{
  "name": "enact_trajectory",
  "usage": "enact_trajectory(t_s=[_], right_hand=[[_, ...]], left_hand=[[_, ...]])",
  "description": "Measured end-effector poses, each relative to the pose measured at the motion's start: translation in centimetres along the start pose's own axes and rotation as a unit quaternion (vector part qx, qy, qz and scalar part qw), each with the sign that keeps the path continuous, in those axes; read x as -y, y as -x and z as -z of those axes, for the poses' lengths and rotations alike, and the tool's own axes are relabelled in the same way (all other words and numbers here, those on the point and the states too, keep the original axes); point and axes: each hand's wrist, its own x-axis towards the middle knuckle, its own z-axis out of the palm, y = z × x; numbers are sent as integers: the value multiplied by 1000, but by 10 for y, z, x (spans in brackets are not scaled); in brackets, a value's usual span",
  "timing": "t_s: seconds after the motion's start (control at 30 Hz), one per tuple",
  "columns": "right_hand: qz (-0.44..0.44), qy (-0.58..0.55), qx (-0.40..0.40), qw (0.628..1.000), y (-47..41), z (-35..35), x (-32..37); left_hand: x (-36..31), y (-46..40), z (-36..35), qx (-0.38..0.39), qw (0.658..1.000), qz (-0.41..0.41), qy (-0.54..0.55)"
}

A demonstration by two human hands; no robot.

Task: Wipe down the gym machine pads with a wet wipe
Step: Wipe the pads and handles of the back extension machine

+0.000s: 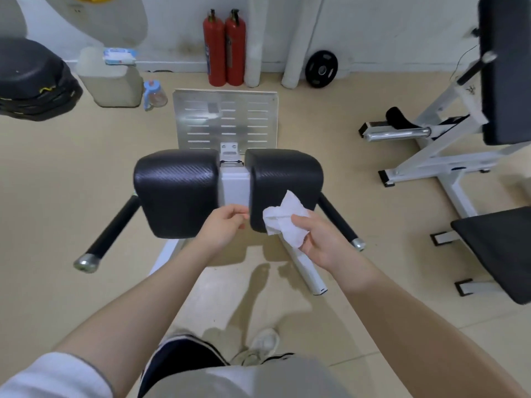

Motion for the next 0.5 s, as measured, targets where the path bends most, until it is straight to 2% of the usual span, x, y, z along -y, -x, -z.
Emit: enact_trajectory(t_s=[0.1, 0.37, 0.5], right_hand=[[21, -6, 13, 1000, -8, 20, 21], [41, -40, -20, 998, -73, 29, 76], [80, -23, 29, 996, -110, 28, 111]], left_hand=[[-16, -14, -13, -11, 1000, -7, 9], [-61, -91, -21, -32, 999, -20, -3], [-80, -153, -23, -36, 999, 10, -32]])
